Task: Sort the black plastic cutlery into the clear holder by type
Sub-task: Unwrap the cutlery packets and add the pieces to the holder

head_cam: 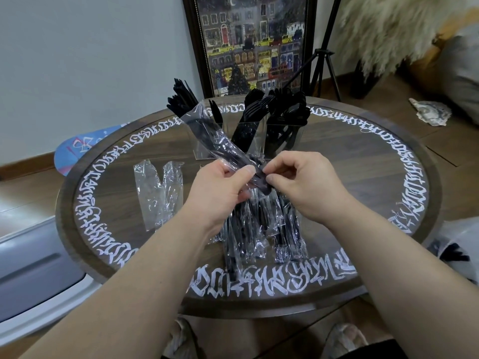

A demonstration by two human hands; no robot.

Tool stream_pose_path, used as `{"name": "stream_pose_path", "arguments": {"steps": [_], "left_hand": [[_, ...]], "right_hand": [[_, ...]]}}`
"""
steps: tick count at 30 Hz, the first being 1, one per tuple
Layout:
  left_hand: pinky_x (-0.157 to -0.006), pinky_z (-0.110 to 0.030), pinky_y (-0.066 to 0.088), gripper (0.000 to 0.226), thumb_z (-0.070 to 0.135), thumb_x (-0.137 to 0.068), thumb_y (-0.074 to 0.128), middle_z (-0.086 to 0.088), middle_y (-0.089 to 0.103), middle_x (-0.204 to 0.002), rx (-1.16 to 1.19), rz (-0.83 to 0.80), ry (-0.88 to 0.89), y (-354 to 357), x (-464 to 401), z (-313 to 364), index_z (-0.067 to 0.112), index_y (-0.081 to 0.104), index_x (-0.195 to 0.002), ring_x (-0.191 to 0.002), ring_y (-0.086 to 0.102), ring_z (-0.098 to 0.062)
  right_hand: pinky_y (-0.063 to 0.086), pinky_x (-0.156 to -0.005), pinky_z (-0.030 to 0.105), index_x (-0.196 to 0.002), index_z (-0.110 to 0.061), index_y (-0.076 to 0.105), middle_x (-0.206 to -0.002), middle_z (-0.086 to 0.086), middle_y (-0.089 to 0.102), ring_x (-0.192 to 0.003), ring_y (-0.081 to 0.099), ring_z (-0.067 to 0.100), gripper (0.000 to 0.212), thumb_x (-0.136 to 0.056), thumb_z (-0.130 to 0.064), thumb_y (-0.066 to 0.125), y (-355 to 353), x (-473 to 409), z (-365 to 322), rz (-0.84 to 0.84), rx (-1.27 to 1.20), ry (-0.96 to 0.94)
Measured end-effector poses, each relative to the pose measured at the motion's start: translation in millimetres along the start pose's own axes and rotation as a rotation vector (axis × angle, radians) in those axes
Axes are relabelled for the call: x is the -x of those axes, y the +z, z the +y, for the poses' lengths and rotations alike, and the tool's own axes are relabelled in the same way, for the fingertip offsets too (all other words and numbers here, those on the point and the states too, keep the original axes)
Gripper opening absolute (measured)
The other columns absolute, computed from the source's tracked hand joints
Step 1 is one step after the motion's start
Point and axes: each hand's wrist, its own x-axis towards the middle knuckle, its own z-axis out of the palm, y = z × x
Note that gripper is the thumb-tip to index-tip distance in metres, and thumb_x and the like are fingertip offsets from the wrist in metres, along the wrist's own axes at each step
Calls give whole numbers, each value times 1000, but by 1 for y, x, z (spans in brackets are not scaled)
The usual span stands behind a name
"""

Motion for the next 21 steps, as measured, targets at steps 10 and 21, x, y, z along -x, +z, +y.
{"name": "stream_pose_path", "arguments": {"steps": [10,21], "left_hand": [[-64,-28,56,17,11,-86,68,-3,60,-69,2,66,16,3,-1,-1,11,55,-75,-70,60,-16],[-62,-26,54,19,11,-84,71,12,63,-58,7,194,100,-5,-8,1,15,59,-70,-66,63,-14]], "right_hand": [[32,-63,16,-83,-23,53,-77,-15,50,-71,46,0,13,-91,-13,54,0,0,0,-111,181,-50],[42,-69,20,-82,-29,55,-85,-12,53,-74,53,3,15,-90,-17,56,-4,0,-5,73,-7,82]]}}
